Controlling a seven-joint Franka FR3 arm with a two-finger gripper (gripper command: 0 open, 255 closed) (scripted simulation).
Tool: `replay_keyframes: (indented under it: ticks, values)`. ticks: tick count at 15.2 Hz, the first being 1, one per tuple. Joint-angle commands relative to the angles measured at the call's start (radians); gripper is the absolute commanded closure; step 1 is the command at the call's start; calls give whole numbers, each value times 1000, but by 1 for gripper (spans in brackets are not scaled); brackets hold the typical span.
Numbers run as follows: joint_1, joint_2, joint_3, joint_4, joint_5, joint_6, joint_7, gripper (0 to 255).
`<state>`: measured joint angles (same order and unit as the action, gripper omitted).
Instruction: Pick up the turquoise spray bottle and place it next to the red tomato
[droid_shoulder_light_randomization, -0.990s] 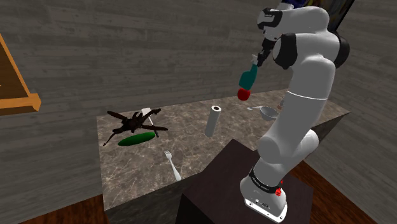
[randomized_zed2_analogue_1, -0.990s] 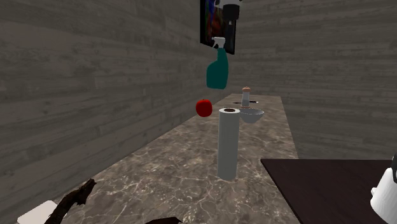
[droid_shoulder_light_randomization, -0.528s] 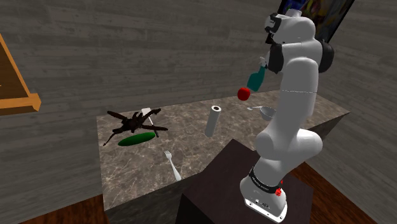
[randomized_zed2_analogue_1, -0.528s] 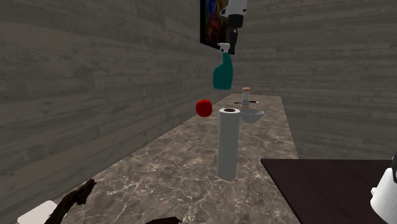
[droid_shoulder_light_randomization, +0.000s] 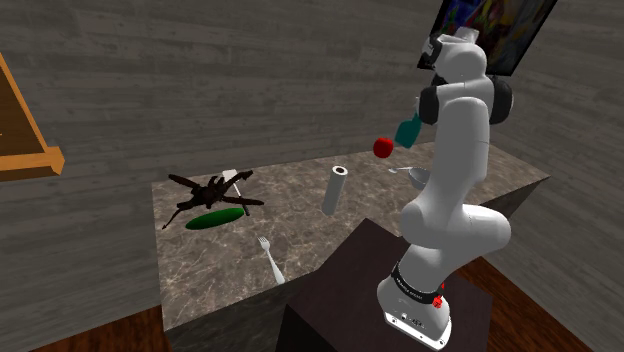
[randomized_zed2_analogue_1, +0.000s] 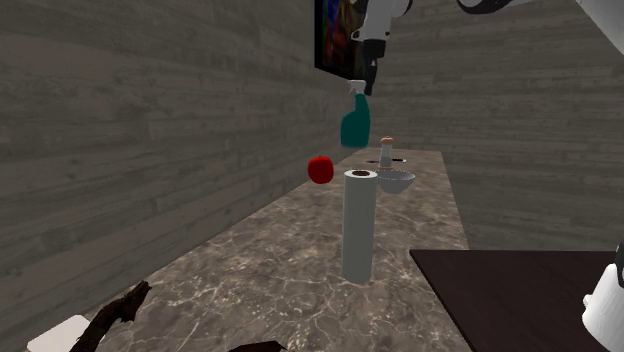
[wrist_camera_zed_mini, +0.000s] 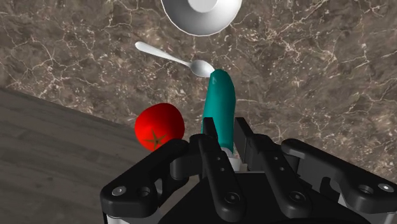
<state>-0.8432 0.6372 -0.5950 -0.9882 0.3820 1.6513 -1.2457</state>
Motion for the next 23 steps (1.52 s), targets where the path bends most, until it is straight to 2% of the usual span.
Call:
replay_keyframes:
  ticks: [1,11,23]
  values:
    - [11,-7,-2,-42,-2,34,-6,255]
    - [56,-29,-4,-220,-5,182,-27,255]
    - [78,-11,8,-359,15,330,-52,255]
